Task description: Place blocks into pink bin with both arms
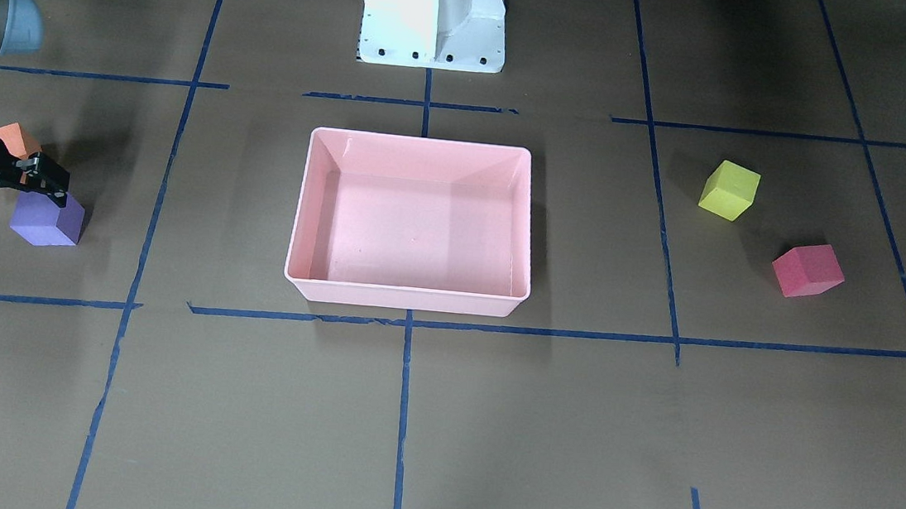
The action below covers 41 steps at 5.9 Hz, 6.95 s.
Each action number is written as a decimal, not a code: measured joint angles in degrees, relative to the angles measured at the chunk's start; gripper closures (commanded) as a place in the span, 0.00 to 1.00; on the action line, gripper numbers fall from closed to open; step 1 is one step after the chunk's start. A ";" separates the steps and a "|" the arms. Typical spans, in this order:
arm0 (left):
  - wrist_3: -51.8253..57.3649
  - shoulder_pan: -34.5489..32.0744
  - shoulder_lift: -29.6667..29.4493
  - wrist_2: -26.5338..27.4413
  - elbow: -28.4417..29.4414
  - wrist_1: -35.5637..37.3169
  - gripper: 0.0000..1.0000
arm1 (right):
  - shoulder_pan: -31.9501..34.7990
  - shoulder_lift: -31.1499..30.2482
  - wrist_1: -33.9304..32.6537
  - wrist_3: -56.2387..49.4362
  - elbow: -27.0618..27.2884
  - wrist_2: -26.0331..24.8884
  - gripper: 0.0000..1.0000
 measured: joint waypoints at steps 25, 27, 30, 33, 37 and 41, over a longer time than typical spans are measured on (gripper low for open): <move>-62.64 26.89 -15.29 7.10 21.00 -40.02 0.00 | -16.59 39.81 -29.09 35.05 6.20 -11.43 0.00; -62.37 28.76 -16.35 7.23 23.21 -40.14 0.07 | -16.58 39.28 -29.08 35.07 6.76 -11.83 0.00; -62.43 30.11 -16.58 9.36 24.23 -40.17 0.63 | -16.95 38.56 -28.92 35.07 6.91 -12.20 0.00; -62.68 30.00 -18.85 9.34 20.88 -39.56 0.66 | -17.01 36.87 -28.71 34.39 8.81 -11.58 0.00; -68.57 30.21 -38.01 9.56 9.82 -16.02 0.66 | -10.27 24.68 -28.74 19.98 17.83 -6.07 0.00; -87.43 51.72 -56.54 24.49 9.44 -9.74 0.01 | 3.53 2.64 -26.57 -8.84 24.92 0.82 0.00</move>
